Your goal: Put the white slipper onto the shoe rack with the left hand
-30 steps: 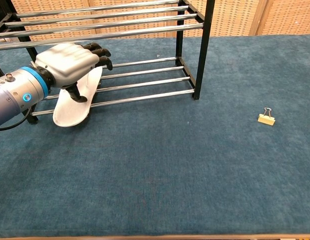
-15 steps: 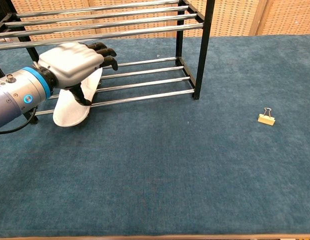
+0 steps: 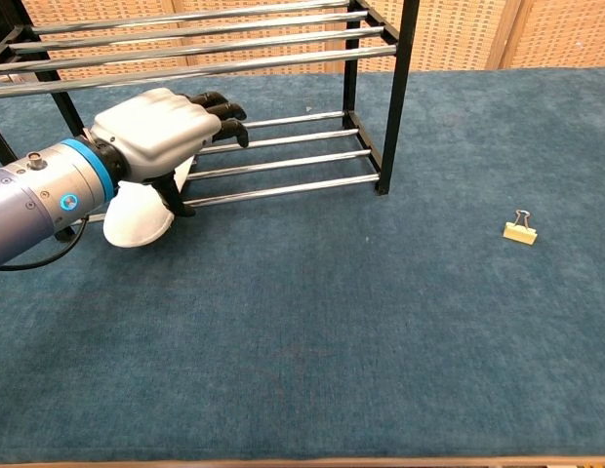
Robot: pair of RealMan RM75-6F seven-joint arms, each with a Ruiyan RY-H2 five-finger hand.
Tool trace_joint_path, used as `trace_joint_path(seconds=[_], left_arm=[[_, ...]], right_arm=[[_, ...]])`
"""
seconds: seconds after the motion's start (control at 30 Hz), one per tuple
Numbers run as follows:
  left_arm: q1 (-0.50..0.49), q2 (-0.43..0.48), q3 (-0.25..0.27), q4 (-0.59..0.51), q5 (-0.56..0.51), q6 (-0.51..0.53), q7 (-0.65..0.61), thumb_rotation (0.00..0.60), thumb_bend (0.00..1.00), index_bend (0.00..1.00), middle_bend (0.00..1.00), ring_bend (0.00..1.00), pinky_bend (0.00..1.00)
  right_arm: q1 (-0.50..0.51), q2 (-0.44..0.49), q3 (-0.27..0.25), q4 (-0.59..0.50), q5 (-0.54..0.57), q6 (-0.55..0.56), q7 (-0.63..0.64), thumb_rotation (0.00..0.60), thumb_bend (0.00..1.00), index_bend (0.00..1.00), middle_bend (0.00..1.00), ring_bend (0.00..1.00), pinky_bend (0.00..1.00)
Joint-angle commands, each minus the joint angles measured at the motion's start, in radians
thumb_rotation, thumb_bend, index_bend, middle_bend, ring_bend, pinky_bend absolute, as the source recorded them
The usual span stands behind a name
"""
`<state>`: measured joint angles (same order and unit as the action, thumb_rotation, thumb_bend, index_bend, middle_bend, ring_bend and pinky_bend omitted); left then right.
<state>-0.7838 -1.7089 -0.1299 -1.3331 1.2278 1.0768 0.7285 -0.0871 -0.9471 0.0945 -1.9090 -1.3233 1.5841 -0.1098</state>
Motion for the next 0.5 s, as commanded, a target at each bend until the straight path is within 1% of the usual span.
trace_joint_path(seconds=[0.03, 0.13, 0.3, 0.37, 0.5], left_arm=[[-0.003, -0.003, 0.006, -0.001, 0.02, 0.0, -0.016, 0.6, 0.08, 0.24, 0.1, 0.04, 0.22], [-0.001, -0.01, 0.027, 0.009, 0.079, 0.011, -0.076, 0.6, 0.09, 0.25, 0.1, 0.05, 0.22], [0.001, -0.01, 0.039, 0.008, 0.106, 0.002, -0.126, 0.6, 0.12, 0.25, 0.1, 0.05, 0.22], [0.001, -0.005, 0.045, -0.002, 0.119, -0.006, -0.155, 0.6, 0.16, 0.25, 0.1, 0.05, 0.22], [0.001, 0.009, 0.063, -0.016, 0.156, -0.019, -0.226, 0.6, 0.31, 0.25, 0.1, 0.05, 0.21]], right_arm=[[0.0, 0.001, 0.0, 0.0, 0.0, 0.0, 0.002, 0.6, 0.0, 0.0, 0.0, 0.0, 0.0], [-0.001, 0.002, 0.0, 0.001, 0.0, 0.001, 0.004, 0.6, 0.0, 0.0, 0.0, 0.0, 0.0], [-0.001, 0.001, -0.001, 0.001, -0.001, 0.0, 0.001, 0.6, 0.0, 0.0, 0.0, 0.0, 0.0], [0.0, 0.0, -0.001, 0.0, -0.001, -0.001, 0.0, 0.6, 0.0, 0.0, 0.0, 0.0, 0.0], [0.0, -0.001, -0.001, 0.0, -0.002, 0.0, -0.004, 0.6, 0.0, 0.0, 0.0, 0.0, 0.0]])
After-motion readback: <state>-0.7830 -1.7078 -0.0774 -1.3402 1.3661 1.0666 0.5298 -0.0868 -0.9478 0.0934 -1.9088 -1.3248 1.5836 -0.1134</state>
